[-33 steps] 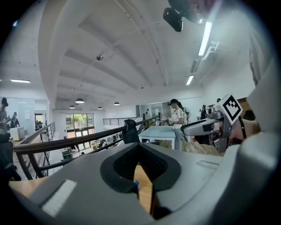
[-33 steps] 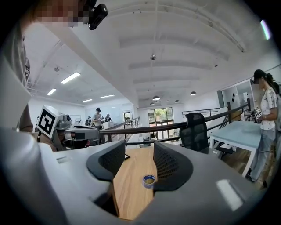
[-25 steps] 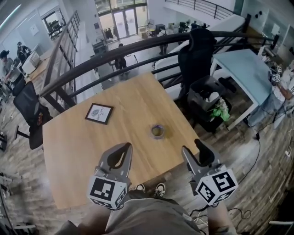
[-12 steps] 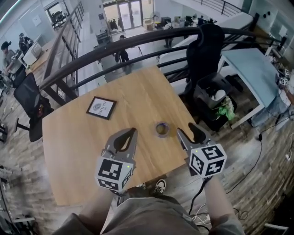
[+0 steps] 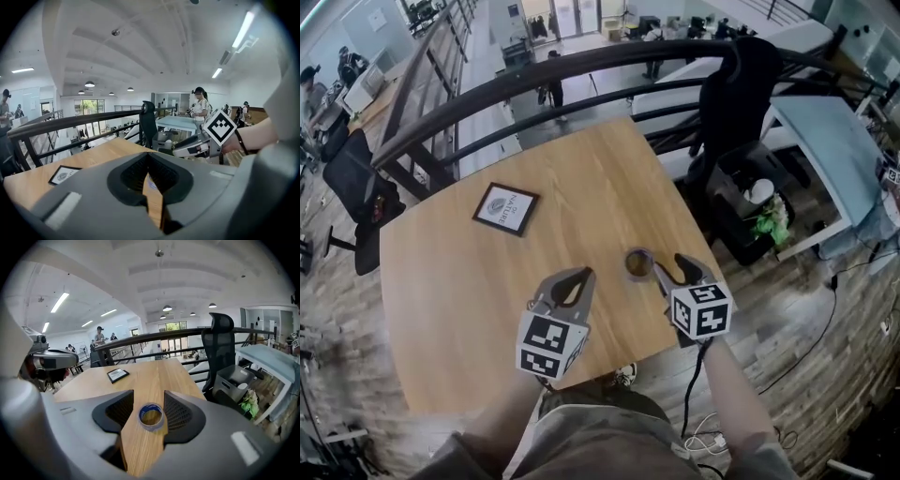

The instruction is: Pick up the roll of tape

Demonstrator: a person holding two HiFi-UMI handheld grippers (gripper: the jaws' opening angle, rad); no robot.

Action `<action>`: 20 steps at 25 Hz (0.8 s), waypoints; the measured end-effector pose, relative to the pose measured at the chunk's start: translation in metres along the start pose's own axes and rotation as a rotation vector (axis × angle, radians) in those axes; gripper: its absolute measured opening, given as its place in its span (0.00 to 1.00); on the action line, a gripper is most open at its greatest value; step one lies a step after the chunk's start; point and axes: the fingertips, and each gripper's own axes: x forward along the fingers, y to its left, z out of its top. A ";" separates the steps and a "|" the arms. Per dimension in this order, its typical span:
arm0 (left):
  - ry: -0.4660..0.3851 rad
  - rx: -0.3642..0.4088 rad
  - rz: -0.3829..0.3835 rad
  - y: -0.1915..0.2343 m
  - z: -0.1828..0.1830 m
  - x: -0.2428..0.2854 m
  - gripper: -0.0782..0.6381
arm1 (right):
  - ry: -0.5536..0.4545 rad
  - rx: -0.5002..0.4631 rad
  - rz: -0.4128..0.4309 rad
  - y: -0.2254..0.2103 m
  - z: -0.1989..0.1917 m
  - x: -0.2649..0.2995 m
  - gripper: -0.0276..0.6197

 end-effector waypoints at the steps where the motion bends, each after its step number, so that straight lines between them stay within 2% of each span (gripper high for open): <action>1: 0.014 -0.007 -0.004 0.002 -0.007 0.006 0.11 | 0.019 0.005 0.000 -0.001 -0.008 0.008 0.37; 9: 0.109 -0.060 -0.024 0.013 -0.056 0.048 0.11 | 0.151 0.054 -0.016 -0.022 -0.060 0.068 0.36; 15: 0.167 -0.117 -0.043 0.016 -0.085 0.060 0.11 | 0.236 0.114 -0.006 -0.027 -0.090 0.100 0.36; 20: 0.200 -0.130 -0.040 0.018 -0.098 0.059 0.11 | 0.279 0.113 -0.048 -0.033 -0.105 0.114 0.30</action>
